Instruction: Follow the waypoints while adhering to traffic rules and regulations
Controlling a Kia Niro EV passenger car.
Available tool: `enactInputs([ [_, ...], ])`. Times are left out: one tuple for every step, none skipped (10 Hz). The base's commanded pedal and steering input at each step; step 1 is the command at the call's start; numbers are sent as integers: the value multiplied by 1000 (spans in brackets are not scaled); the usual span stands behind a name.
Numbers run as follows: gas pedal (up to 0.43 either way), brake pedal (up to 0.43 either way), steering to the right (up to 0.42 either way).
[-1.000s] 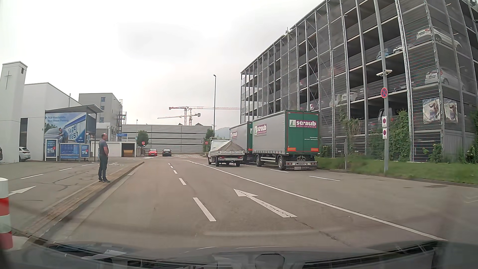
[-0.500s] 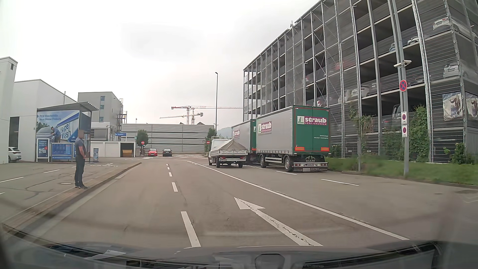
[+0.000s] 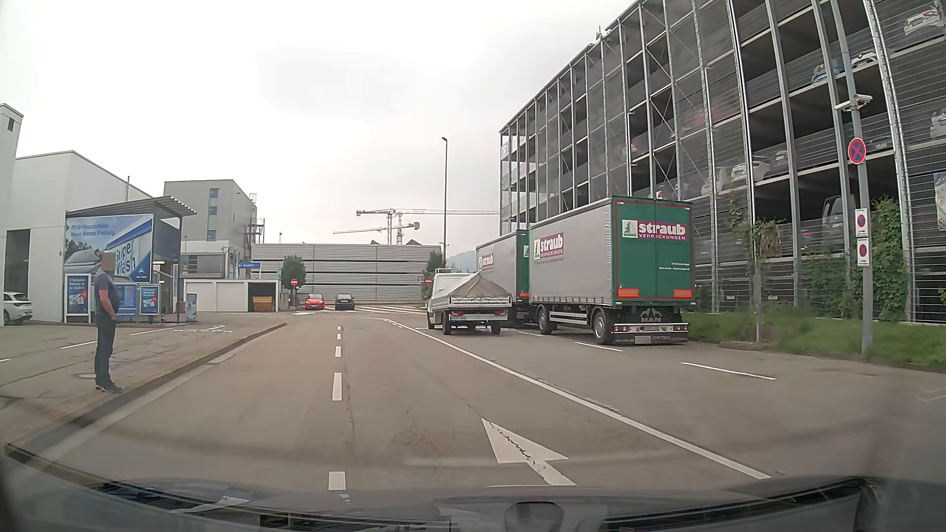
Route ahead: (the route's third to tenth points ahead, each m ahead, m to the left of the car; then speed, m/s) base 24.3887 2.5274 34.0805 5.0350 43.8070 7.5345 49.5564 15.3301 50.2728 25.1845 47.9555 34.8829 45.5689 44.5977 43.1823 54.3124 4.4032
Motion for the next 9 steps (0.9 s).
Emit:
enactInputs([
  [87, 0, -76],
  [87, 0, -77],
  [87, 0, -80],
  [79, 0, -84],
  [59, 0, -85],
  [59, 0, -85],
  [59, 0, -86],
  [59, 0, -87],
  [59, 0, -87],
])
